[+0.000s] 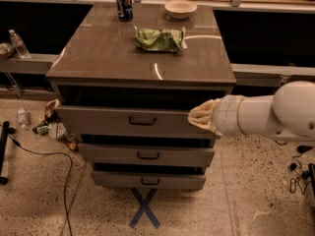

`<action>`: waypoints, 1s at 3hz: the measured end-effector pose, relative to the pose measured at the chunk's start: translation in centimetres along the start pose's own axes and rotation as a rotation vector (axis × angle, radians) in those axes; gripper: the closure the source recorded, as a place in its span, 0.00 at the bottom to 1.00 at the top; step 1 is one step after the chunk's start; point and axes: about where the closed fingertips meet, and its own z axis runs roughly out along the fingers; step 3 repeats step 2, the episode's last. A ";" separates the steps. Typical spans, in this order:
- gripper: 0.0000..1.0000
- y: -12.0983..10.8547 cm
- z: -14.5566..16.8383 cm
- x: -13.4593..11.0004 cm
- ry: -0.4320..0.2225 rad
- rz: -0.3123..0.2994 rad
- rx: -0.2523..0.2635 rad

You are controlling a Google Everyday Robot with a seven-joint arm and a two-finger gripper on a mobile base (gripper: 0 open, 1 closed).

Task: Close top drawer

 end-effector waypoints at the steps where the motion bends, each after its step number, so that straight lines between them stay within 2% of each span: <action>1: 1.00 -3.4 -3.8 -4.5 -0.129 0.024 0.032; 2: 0.75 -4.0 -4.2 -5.5 -0.145 0.020 0.037; 3: 0.75 -4.0 -4.2 -5.5 -0.145 0.020 0.037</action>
Offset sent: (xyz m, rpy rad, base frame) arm -0.0022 0.0050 0.0617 0.1146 -0.0299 0.0326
